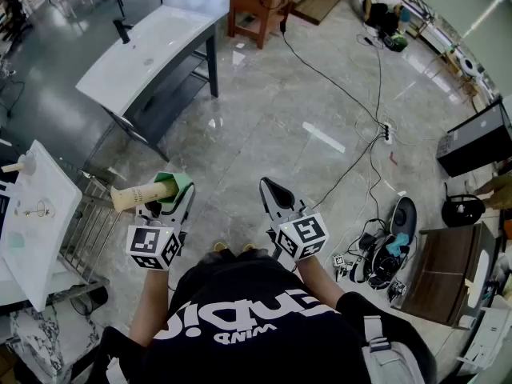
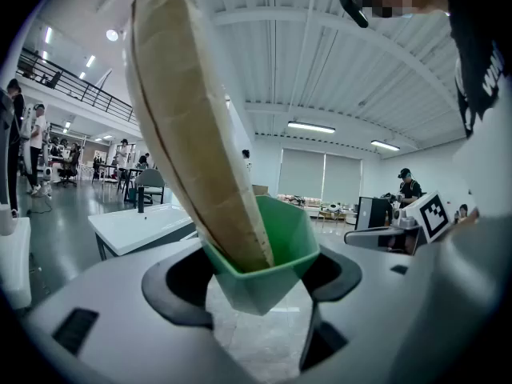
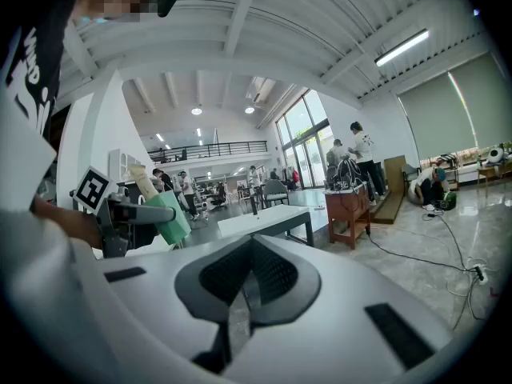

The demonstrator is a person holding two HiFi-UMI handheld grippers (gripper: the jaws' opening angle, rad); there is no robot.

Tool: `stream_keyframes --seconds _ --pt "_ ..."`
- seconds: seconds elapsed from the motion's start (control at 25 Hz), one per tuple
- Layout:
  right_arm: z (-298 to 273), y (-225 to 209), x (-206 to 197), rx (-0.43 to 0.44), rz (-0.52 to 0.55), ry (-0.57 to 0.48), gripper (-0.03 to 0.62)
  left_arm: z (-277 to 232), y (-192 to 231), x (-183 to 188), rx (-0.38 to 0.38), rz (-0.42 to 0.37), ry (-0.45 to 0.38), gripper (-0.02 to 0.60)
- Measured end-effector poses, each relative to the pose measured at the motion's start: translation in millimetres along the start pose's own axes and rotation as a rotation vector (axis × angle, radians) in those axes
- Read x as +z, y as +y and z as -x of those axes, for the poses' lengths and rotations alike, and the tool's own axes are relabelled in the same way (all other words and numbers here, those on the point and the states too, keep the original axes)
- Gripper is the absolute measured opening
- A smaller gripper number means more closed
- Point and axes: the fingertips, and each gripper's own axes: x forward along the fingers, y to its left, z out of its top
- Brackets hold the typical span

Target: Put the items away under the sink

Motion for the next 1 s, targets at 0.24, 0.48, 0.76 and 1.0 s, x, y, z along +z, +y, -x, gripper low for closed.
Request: stream_keyframes --seconds 0.24,0.48,0.76,1.0 --pt "-7.2 4.9 8.1 0.026 0.013 -0.03 0.018 -3.0 1.6 1.0 0.004 0.016 -0.017 0.334" --pt "-11.1 14.0 13.0 0.037 -0.004 -0.057 0.018 -5.0 5.2 -0.7 -0.007 0.002 -0.025 0.334" --pt "-12.6 21.9 7.1 0.002 -0.009 -0.06 0.018 -9.2 16.3 -8.8 -0.042 0.005 -0.023 0.334" --pt "-27.7 22.2 7.1 -0.047 -0.048 -0.087 0.018 -17.4 31.5 -12.0 -0.075 -0.001 -0.014 0.334"
